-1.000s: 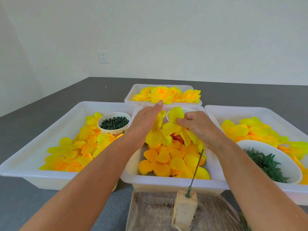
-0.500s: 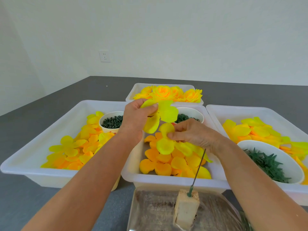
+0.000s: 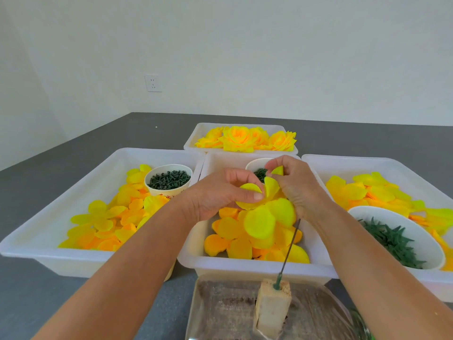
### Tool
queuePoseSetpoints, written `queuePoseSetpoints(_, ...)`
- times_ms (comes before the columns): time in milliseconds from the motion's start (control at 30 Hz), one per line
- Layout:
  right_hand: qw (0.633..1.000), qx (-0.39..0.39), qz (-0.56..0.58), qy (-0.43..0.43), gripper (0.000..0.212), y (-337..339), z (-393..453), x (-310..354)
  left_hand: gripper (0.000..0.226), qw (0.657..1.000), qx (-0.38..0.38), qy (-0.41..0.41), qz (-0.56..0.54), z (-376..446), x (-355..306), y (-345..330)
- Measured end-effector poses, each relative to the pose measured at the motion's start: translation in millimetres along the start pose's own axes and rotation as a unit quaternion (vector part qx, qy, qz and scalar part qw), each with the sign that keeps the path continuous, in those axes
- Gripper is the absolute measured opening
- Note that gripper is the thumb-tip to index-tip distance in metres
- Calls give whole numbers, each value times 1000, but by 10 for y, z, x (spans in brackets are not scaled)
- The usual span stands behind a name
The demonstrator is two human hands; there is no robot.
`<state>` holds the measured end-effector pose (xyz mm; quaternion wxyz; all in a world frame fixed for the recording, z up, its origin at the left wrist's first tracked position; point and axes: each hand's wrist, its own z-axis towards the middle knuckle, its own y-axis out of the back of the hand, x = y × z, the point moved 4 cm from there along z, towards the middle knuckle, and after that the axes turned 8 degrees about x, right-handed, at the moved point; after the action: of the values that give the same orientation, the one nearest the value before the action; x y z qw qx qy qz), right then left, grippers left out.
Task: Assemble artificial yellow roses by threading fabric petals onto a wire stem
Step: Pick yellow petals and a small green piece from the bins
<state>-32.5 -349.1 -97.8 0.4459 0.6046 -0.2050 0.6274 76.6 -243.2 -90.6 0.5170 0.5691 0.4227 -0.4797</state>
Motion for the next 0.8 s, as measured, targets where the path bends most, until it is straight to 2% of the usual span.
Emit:
queuePoseSetpoints(67, 999, -8, 35, 12, 22, 23, -11, 13, 12, 1000, 0, 1, 17, -1, 8, 3)
queuePoseSetpoints(233, 982, 78, 170, 37, 29, -20, -27, 69, 11, 998, -68, -3, 19, 9, 33, 67)
queuePoseSetpoints(333, 983, 74, 165, 33, 30, -15, -21, 61, 13, 992, -125, -28, 21, 3, 13, 125)
queuePoseSetpoints(400, 984, 55, 167, 26, 25, -3, -22, 63, 14, 986, -163, -43, 15, -3, -4, 166)
queuePoseSetpoints(467, 980, 71, 183, 12, 20, -13, -22, 56, 14, 978, -200, -55, -8, -13, -16, 200)
queuePoseSetpoints(567, 972, 135, 193, 2, 42, -38, -29, 69, 16, 966, -240, -79, -47, -30, -37, 244)
queuePoseSetpoints(633, 967, 164, 194, 2, 46, -55, -37, 67, 17, 958, -261, -92, -73, -48, -40, 276)
queuePoseSetpoints(800, 976, 141, 166, -19, 23, -36, -27, 12, 22, 953, -276, -104, -67, -74, -69, 290)
